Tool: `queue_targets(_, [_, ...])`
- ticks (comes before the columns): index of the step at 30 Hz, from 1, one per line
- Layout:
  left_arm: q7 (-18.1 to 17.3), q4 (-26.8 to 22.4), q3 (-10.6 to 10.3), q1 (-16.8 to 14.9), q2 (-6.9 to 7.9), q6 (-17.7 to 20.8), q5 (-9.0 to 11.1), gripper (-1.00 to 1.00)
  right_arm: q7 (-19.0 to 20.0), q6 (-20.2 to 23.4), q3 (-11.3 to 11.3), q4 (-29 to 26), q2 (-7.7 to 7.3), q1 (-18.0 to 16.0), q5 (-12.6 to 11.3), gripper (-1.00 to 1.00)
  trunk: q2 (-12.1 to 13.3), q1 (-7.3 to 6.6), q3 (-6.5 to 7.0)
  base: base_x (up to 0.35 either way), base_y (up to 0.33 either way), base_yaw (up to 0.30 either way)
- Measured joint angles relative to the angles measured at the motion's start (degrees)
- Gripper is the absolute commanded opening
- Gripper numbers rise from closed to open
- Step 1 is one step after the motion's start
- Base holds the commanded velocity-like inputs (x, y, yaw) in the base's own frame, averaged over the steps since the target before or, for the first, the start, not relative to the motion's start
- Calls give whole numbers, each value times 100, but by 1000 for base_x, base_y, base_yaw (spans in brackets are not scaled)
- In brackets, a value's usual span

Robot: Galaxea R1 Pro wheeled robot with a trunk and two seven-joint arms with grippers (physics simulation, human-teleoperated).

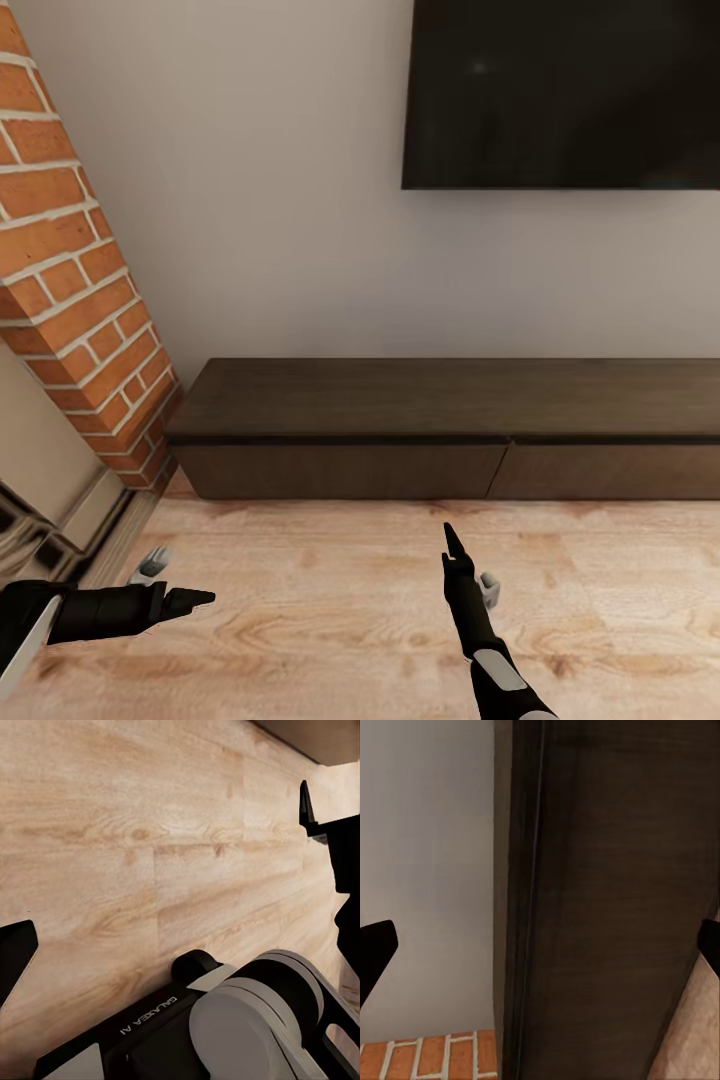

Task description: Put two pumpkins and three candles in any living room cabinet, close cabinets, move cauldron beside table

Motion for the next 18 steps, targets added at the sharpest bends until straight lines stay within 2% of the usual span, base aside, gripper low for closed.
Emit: queue_targets(18, [0, 0, 2, 0, -3, -3, 0, 100, -9, 3, 10, 0, 0, 0, 9, 100, 0, 0, 0, 319, -3, 0])
